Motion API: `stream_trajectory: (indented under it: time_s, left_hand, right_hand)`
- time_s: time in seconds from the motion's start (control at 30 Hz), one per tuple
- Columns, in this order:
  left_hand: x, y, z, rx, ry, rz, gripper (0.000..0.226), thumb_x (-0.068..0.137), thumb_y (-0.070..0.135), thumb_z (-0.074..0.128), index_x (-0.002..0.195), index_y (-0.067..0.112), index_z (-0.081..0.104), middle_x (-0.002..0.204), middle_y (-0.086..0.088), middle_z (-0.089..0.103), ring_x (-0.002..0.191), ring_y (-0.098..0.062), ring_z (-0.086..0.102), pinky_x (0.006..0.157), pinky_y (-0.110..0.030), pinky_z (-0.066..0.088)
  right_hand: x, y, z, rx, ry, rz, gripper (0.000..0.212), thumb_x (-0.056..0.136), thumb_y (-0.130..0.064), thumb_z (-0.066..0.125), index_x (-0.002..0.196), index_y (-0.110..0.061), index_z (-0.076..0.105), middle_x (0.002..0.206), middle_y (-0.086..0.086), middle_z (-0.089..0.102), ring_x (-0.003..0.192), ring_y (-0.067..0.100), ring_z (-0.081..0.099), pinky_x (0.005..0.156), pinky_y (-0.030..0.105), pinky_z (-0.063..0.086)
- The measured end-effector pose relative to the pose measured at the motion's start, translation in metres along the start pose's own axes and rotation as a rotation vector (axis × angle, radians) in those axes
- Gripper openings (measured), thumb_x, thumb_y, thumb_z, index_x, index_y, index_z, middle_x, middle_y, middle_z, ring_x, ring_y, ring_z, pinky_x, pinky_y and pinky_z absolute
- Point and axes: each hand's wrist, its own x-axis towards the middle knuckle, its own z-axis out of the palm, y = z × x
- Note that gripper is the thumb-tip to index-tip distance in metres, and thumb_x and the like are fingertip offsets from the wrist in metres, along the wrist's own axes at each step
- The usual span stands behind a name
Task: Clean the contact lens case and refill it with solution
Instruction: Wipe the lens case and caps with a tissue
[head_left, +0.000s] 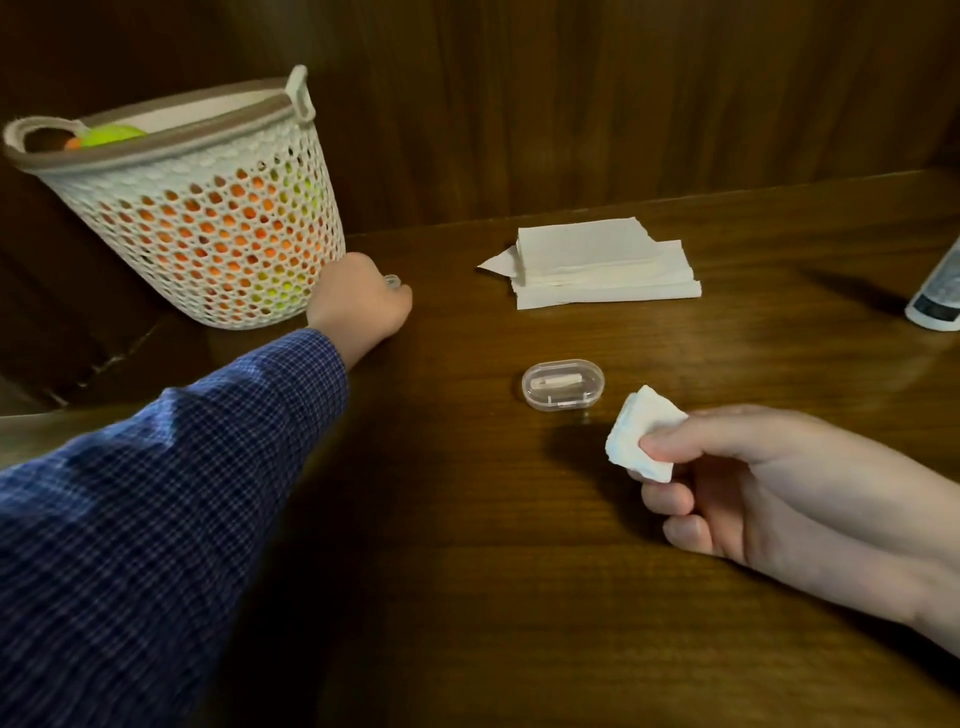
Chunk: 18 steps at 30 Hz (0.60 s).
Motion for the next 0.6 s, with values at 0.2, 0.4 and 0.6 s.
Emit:
stream_trajectory:
  time_s: [0.2, 0.4, 0.6]
  left_hand:
    - [-0.002, 0.006, 0.000, 0.039, 0.009, 0.017, 0.030, 0.096, 0.036, 0.066, 0.088, 0.007, 0.065, 0.082, -0.011, 0.067, 0.073, -0.027, 0.066, 0.057, -0.036, 0.048]
    - [-0.062, 0.027, -0.056, -0.465, -0.140, 0.204, 0.005, 0.093, 0.025, 0.075, 0.096, 0.022, 0.075, 0.072, -0.001, 0.074, 0.060, -0.013, 0.074, 0.056, -0.032, 0.064]
    - [-0.172, 0.042, -0.078, -0.775, -0.445, 0.505, 0.018, 0.087, 0.006, 0.077, 0.101, 0.018, 0.076, 0.083, 0.000, 0.078, 0.066, -0.016, 0.075, 0.059, -0.025, 0.062]
  right_hand:
    - [0.002, 0.000, -0.001, 0.000, 0.005, -0.005, 0.029, 0.071, -0.004, 0.072, 0.098, 0.004, 0.071, 0.071, 0.009, 0.054, 0.053, 0.014, 0.049, 0.041, 0.023, 0.045]
    - [0.001, -0.002, -0.006, -0.038, 0.015, -0.072, 0.040, 0.074, -0.009, 0.074, 0.111, 0.003, 0.068, 0.072, 0.007, 0.059, 0.054, 0.013, 0.052, 0.043, 0.023, 0.046]
    - [-0.005, -0.013, -0.007, -0.123, 0.068, -0.285, 0.033, 0.081, -0.021, 0.073, 0.112, -0.010, 0.068, 0.070, 0.003, 0.068, 0.082, 0.023, 0.060, 0.051, 0.022, 0.050]
